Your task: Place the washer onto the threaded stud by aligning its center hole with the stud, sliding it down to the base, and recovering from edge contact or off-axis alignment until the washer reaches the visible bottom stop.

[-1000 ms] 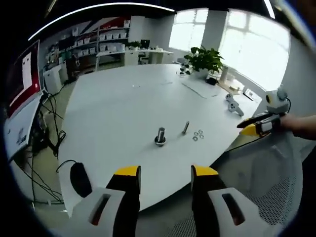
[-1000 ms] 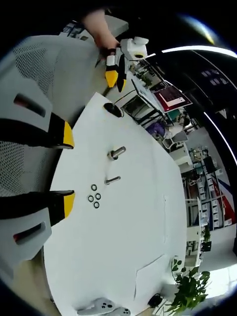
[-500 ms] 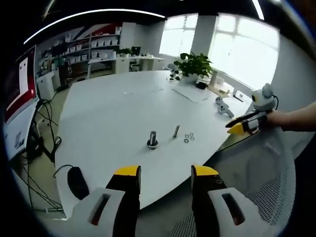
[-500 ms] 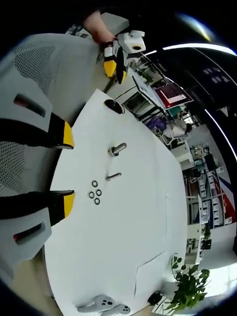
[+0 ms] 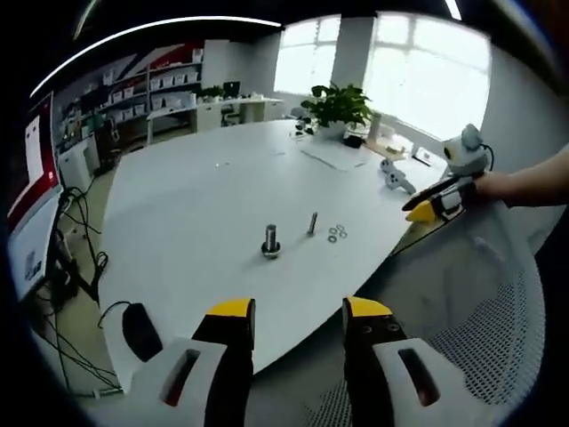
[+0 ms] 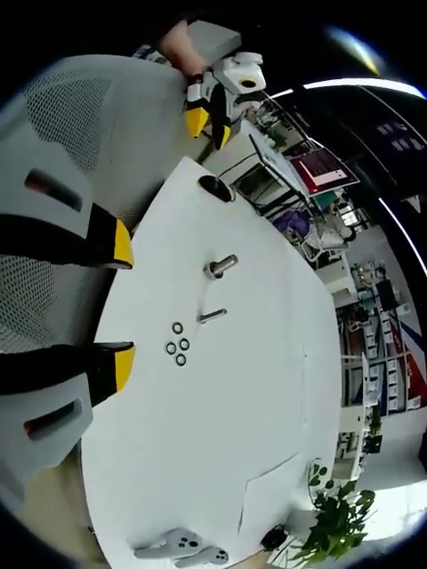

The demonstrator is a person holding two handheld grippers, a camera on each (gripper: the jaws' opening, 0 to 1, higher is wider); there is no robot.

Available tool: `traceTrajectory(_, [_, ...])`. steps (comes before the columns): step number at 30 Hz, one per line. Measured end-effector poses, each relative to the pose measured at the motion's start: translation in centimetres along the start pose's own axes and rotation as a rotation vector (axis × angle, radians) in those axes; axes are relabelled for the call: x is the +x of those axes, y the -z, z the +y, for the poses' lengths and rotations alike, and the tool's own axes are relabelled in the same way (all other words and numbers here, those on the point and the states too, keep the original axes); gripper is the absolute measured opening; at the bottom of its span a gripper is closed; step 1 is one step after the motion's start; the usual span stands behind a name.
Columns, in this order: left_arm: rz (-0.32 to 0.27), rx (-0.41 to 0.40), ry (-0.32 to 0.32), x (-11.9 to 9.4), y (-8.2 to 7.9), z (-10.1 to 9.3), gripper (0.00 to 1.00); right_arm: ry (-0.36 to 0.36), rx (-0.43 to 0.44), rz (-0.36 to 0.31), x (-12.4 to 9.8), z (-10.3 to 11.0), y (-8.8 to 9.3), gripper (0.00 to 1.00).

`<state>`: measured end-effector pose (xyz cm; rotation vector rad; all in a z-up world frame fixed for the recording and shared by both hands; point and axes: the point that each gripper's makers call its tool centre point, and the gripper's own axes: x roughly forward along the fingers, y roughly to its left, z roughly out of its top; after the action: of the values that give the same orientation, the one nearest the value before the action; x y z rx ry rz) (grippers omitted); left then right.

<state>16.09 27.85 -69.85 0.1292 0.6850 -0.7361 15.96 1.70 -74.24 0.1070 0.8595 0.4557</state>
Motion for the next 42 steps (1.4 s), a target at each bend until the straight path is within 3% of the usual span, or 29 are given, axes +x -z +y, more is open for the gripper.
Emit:
traceTrajectory(3, [0.005, -0.003, 0.007, 0.4, 0.3, -0.1, 0.38, 0.001, 0.015, -0.012, -0.1, -0.1, -0.1, 0.36])
traceTrajectory(6, [0.020, 0.054, -0.006, 0.6, 0.6, -0.3, 0.37, 0.001, 0.020, -0.016, -0.1, -0.1, -0.2, 0.36])
traceTrajectory(12, [-0.013, -0.036, 0.028, 0.6, 0.3, -0.3, 0.37, -0.005, 0.005, 0.011, 0.1, 0.0, 0.3, 0.36])
traceTrajectory(19, [0.013, -0.026, 0.049, 0.9, 0.7, -0.9, 0.37, -0.012, 0.011, 0.014, 0.1, 0.1, 0.4, 0.36])
traceTrajectory(23, [-0.029, -0.069, 0.030, 0.5, 0.1, -0.2, 0.38, -0.015, -0.014, 0.038, 0.3, 0.2, 0.7, 0.36])
traceTrajectory(38, [-0.013, -0.046, 0.019, 0.8, 0.3, -0.2, 0.37, -0.019, -0.005, 0.057, 0.4, 0.1, 1.1, 0.35])
traceTrajectory(42, [0.012, -0.032, 0.031, 0.8, 0.8, -0.3, 0.37, -0.033, 0.019, 0.036, 0.3, 0.5, 0.7, 0.37])
